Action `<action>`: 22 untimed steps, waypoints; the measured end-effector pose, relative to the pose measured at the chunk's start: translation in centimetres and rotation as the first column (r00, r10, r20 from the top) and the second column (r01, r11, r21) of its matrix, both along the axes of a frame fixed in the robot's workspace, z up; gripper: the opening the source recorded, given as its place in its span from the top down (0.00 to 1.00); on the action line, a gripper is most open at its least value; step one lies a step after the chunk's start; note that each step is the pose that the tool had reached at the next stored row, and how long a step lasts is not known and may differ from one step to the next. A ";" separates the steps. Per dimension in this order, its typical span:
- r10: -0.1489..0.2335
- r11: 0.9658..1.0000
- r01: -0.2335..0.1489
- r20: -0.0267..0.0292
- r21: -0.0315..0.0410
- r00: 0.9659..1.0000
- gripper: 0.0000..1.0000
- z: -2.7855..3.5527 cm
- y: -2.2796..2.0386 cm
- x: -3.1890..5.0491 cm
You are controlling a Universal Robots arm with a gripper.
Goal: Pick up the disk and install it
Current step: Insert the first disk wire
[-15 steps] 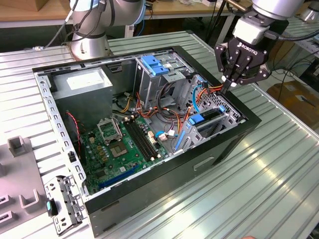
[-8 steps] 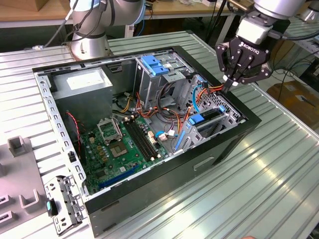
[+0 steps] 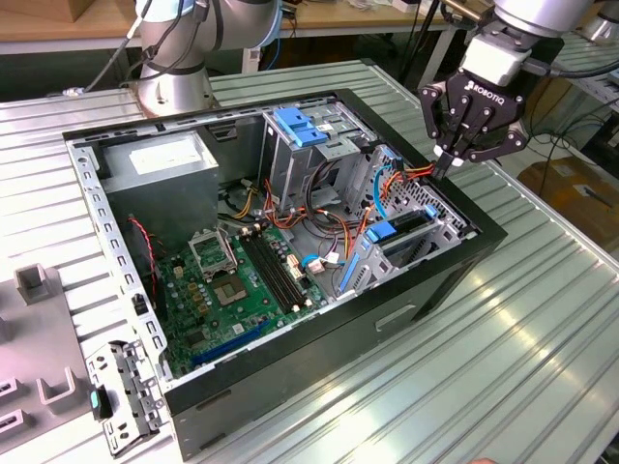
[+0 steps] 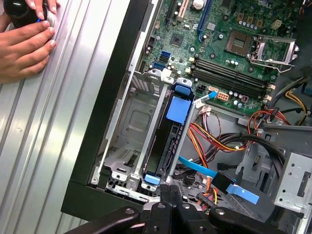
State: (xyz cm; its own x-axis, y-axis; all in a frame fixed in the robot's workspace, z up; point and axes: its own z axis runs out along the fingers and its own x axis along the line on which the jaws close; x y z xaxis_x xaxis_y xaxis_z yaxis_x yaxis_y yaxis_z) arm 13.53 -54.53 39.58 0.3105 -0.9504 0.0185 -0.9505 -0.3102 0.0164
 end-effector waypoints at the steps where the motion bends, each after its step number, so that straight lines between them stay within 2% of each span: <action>1: 0.000 1.000 0.000 0.000 0.000 1.000 0.89 0.00 0.00 0.00; 7: 0.011 1.000 -0.011 0.000 0.000 1.000 0.89 0.00 0.00 0.02; 10: 0.041 0.999 -0.041 0.000 0.000 0.999 0.89 0.00 0.00 0.06; 13: 0.082 0.997 -0.082 0.000 0.000 0.997 0.89 0.00 0.00 0.08; 16: 0.125 0.992 -0.125 0.000 0.000 0.992 0.89 0.00 0.00 0.14; 19: 0.127 0.992 -0.127 0.000 0.000 0.992 0.89 0.00 0.04 0.31; 22: 0.129 0.992 -0.129 -0.001 0.000 0.992 0.89 0.00 0.16 0.83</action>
